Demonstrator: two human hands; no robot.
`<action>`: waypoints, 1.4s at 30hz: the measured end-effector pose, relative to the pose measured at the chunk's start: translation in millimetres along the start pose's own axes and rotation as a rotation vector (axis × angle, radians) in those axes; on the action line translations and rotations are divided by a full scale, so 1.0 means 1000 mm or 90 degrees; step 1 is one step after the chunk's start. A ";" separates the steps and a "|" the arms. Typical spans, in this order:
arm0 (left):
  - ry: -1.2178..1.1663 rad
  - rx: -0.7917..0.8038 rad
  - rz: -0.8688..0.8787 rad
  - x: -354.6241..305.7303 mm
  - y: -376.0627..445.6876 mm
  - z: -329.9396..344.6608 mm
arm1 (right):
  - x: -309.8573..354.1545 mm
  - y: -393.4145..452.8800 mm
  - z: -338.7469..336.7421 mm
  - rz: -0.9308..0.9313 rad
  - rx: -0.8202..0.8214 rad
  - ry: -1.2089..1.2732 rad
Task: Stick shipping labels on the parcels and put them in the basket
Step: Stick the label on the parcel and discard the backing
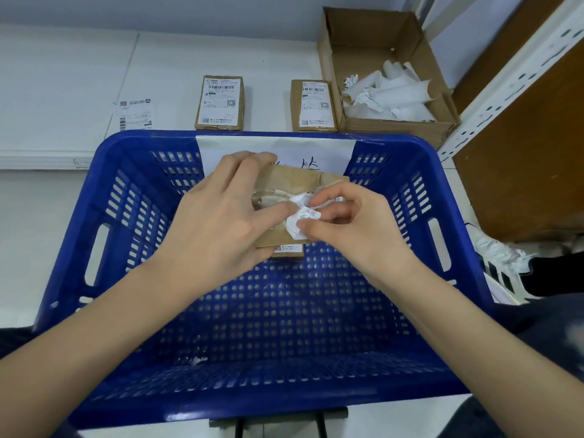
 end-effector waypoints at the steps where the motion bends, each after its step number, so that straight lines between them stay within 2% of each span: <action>1: 0.005 0.003 0.006 -0.001 0.000 0.000 | -0.001 0.001 0.001 0.012 -0.004 -0.017; 5: 0.035 0.009 0.022 -0.006 -0.002 0.003 | -0.004 0.002 0.003 0.047 -0.031 -0.071; 8: 0.036 -0.002 -0.004 -0.004 -0.002 0.007 | -0.003 0.003 0.004 -0.007 -0.058 -0.127; 15: -0.011 -0.026 -0.083 -0.002 0.001 0.005 | -0.004 0.002 0.008 -0.111 -0.107 -0.128; 20: 0.013 -0.017 -0.105 -0.009 0.003 0.010 | -0.002 -0.003 0.016 -0.276 -0.177 -0.348; 23: 0.034 -0.001 -0.108 -0.013 0.003 0.016 | -0.005 -0.003 0.029 -0.353 -0.179 -0.502; 25: 0.035 0.007 -0.119 -0.012 0.001 0.018 | -0.007 -0.003 0.031 -0.326 -0.105 -0.494; 27: 0.031 0.005 -0.132 -0.006 0.001 0.018 | -0.004 -0.003 0.026 -0.270 -0.028 -0.420; 32: 0.019 -0.009 -0.146 0.000 0.004 0.011 | 0.004 0.006 0.009 0.037 0.067 -0.004; 37: 0.016 0.003 -0.145 -0.001 0.005 0.010 | 0.004 0.005 0.010 0.009 0.078 -0.027; 42: 0.028 0.003 -0.113 -0.006 0.003 0.012 | -0.001 0.006 0.015 -0.039 0.026 -0.109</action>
Point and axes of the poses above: each hand's wrist, its own y-axis towards the middle knuckle, its own z-axis out of the palm, x = y × z, the point moved 3 cm from there along y, towards the middle knuckle, and after that the axes turned 4 degrees about -x, right-handed, at the moved point
